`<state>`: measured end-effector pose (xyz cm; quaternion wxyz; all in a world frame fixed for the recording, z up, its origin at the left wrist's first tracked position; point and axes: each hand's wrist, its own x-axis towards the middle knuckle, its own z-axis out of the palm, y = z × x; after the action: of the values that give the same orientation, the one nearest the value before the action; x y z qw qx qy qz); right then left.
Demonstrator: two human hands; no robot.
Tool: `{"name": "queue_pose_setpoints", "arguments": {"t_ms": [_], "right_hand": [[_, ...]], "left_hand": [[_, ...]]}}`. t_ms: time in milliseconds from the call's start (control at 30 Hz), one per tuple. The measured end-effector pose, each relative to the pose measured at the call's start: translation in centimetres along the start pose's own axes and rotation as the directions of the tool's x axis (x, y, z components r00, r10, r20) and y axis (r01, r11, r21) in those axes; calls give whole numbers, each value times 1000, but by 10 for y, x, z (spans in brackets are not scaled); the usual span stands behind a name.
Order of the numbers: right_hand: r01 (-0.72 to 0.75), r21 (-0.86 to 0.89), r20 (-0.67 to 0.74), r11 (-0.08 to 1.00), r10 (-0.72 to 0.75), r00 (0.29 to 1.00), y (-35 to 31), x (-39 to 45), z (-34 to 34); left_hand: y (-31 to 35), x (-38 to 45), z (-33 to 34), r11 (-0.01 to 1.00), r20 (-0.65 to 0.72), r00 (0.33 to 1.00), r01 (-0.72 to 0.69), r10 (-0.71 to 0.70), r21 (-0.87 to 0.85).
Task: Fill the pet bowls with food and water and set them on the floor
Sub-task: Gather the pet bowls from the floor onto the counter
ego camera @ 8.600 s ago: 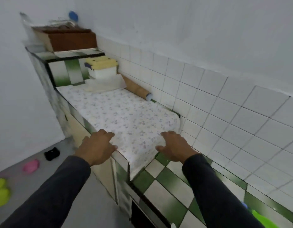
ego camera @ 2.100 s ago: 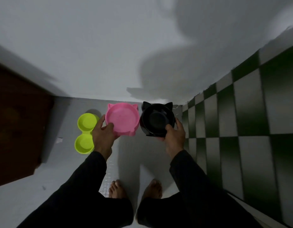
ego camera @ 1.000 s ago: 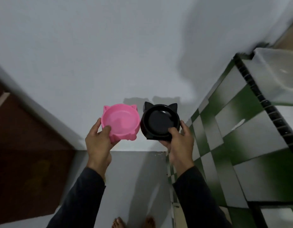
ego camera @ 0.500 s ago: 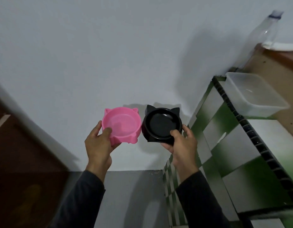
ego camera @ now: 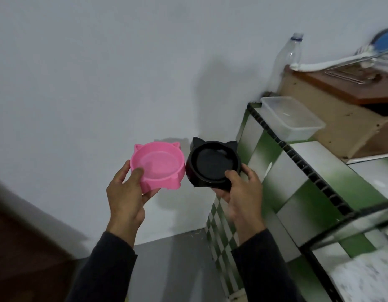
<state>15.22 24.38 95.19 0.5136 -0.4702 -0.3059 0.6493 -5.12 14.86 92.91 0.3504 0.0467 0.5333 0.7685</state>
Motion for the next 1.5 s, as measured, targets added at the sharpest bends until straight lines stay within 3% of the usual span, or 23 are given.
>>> {"name": "queue_pose_setpoints", "arguments": {"t_ms": [300,500,867,1500], "right_hand": [[119,114,-162,986,-100,982,-20,-69,-32],[223,125,-337,967,-170,926,-30,-114,-78],[398,75,-619,914,-270,738,-61,-216,-214],[547,10,-895,837,-237,378,-72,-466,-484]], "left_hand": [[11,-34,11,997,225,973,44,-56,57],[-4,-73,29,991,359,925,102,-125,85],[-63,-208,77,963,604,755,145,-256,227],[-198,-540,75,862,732,457,217,-505,459]]}}
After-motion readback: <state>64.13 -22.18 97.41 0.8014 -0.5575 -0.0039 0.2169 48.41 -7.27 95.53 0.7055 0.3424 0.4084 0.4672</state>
